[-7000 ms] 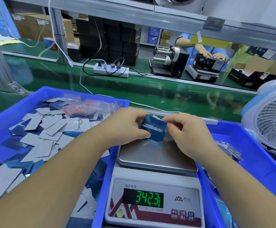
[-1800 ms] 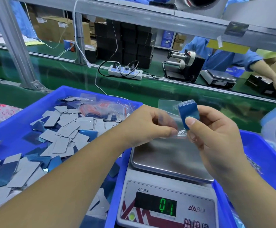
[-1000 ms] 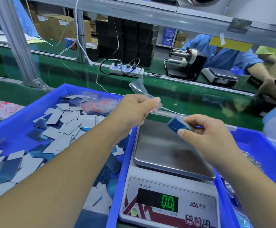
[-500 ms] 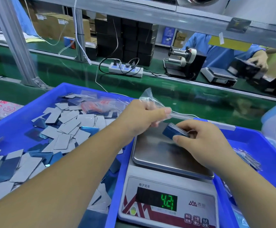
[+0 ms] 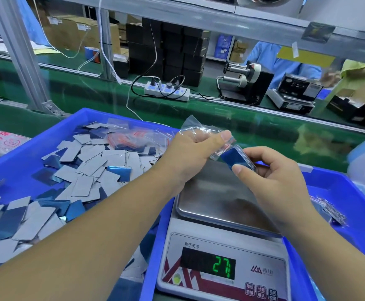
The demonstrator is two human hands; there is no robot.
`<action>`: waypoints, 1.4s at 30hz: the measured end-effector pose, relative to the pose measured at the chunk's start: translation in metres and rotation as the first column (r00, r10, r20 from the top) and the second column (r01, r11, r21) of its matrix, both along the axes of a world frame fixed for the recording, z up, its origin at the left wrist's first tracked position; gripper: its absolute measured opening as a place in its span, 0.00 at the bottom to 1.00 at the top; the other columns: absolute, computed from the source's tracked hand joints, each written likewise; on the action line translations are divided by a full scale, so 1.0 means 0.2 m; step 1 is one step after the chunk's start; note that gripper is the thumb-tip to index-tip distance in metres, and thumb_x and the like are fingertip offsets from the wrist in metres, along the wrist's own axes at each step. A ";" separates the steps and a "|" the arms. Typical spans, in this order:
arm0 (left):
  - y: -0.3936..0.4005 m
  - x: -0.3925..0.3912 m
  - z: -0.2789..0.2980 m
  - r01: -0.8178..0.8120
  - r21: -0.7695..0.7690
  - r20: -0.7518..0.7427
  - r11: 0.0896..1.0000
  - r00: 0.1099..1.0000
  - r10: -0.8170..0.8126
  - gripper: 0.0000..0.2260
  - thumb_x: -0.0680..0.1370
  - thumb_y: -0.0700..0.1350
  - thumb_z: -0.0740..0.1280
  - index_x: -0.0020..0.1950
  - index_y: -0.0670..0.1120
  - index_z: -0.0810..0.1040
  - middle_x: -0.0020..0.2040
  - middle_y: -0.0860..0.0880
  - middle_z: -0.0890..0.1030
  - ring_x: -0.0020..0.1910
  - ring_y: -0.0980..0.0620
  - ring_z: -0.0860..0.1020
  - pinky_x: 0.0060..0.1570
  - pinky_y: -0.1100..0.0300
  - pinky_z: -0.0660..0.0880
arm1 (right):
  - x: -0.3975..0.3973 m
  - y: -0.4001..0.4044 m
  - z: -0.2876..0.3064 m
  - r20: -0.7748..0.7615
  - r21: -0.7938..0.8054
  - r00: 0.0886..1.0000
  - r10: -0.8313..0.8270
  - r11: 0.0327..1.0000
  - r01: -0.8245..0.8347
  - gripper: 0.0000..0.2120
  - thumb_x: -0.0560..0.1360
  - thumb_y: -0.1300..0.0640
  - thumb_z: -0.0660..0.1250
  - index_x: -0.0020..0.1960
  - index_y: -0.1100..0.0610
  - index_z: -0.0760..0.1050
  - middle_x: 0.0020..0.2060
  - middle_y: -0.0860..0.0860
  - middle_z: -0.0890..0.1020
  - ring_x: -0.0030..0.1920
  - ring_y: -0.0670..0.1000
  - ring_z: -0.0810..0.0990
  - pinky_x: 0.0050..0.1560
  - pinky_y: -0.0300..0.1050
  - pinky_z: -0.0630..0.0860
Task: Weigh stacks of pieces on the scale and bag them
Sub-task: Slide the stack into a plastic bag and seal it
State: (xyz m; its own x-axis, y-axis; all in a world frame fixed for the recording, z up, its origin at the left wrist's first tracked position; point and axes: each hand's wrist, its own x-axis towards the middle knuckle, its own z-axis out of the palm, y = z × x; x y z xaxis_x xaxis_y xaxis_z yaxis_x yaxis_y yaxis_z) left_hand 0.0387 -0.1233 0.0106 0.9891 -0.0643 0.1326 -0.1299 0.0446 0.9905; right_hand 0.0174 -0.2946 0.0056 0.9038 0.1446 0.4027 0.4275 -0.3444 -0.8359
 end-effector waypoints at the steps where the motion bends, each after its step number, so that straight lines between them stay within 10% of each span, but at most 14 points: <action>1: 0.00 0.00 0.00 -0.018 0.007 0.000 1.000 1.000 0.018 0.12 0.76 0.57 0.71 0.34 0.56 0.84 0.25 0.61 0.75 0.23 0.64 0.72 0.32 0.64 0.65 | 0.00 0.00 0.00 0.002 0.024 1.000 -0.006 1.000 0.006 0.10 0.68 0.54 0.71 0.47 0.42 0.79 0.36 0.42 0.83 0.31 0.44 0.75 0.33 0.35 0.70; 12: -0.03 -0.02 0.00 0.046 0.031 -0.100 0.998 0.994 -0.043 0.13 0.71 0.65 0.68 0.37 0.58 0.85 0.27 0.60 0.74 0.25 0.59 0.67 0.28 0.64 0.63 | -0.01 0.02 -0.01 0.098 -0.070 0.990 -0.104 0.991 0.111 0.10 0.67 0.52 0.70 0.48 0.41 0.77 0.39 0.42 0.81 0.31 0.47 0.73 0.34 0.42 0.72; 20: -0.02 -0.01 0.00 0.173 -0.234 -0.142 0.957 0.967 -0.210 0.15 0.81 0.47 0.67 0.34 0.51 0.76 0.32 0.53 0.69 0.29 0.55 0.58 0.25 0.65 0.52 | 0.00 0.03 0.00 -0.052 0.248 0.994 -0.095 0.963 0.105 0.07 0.68 0.55 0.72 0.46 0.48 0.80 0.38 0.45 0.81 0.27 0.42 0.73 0.31 0.34 0.68; 42: 0.02 -0.02 0.01 0.314 -0.031 -0.056 0.949 0.947 -0.315 0.10 0.71 0.46 0.73 0.51 0.47 0.87 0.41 0.46 0.75 0.32 0.56 0.66 0.31 0.64 0.62 | 0.00 -0.01 0.06 -0.395 0.468 0.876 0.275 0.881 -0.066 0.23 0.58 0.65 0.78 0.49 0.55 0.74 0.33 0.56 0.79 0.26 0.49 0.65 0.25 0.39 0.63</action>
